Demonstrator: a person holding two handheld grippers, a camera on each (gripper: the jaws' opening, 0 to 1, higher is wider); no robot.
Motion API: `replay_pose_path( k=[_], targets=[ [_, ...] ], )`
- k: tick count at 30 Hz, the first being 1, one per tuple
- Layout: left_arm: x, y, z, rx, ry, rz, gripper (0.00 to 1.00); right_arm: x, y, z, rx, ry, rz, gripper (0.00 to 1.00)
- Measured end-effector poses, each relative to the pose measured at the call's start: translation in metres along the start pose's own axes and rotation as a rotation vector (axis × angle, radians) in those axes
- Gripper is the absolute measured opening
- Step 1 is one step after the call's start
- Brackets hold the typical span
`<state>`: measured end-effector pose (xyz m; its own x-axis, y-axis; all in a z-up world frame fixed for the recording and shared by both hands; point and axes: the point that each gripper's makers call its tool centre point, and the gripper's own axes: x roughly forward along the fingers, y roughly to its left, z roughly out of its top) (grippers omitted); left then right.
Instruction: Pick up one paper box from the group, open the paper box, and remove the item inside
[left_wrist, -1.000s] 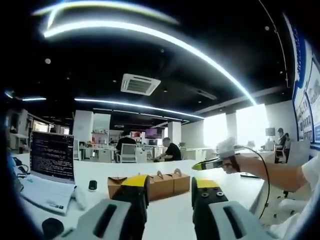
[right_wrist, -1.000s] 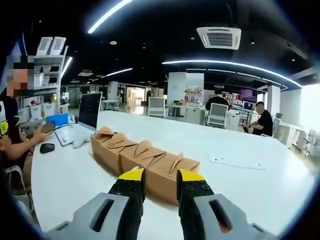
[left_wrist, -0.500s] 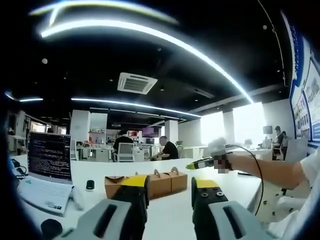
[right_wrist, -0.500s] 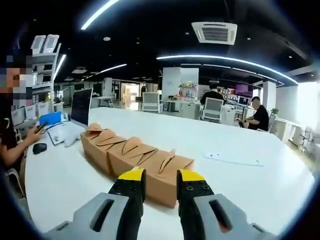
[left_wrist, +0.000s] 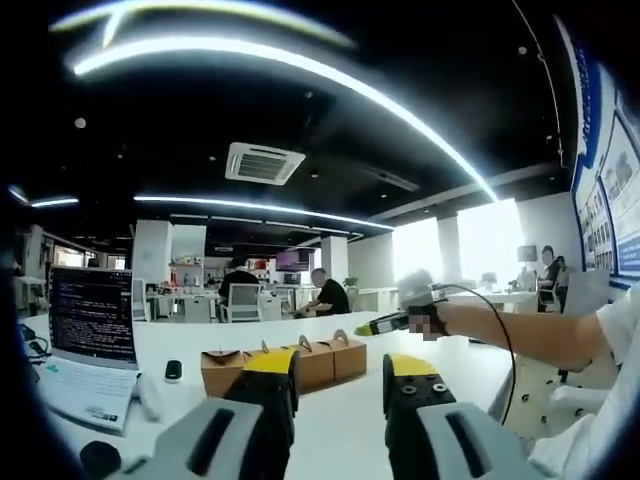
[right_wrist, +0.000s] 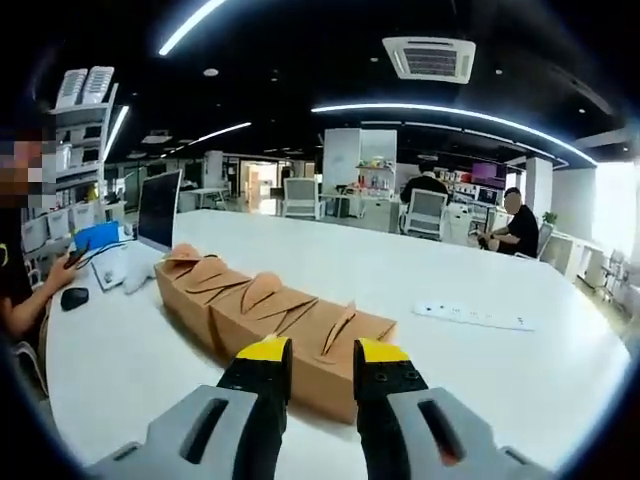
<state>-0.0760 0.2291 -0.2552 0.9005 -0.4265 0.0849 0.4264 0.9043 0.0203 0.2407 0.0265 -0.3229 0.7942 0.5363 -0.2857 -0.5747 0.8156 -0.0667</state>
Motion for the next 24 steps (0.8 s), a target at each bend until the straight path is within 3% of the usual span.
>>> replay_pose_path(
  k=[12, 24],
  targets=[
    [-0.003, 0.003, 0.003, -0.003, -0.009, 0.004, 0.35, 0.02, -0.005, -0.001, -0.001, 0.019, -0.008, 0.26],
    [-0.003, 0.003, 0.003, -0.005, -0.011, 0.001, 0.35, 0.023, -0.001, -0.002, -0.008, 0.024, -0.012, 0.26]
  ],
)
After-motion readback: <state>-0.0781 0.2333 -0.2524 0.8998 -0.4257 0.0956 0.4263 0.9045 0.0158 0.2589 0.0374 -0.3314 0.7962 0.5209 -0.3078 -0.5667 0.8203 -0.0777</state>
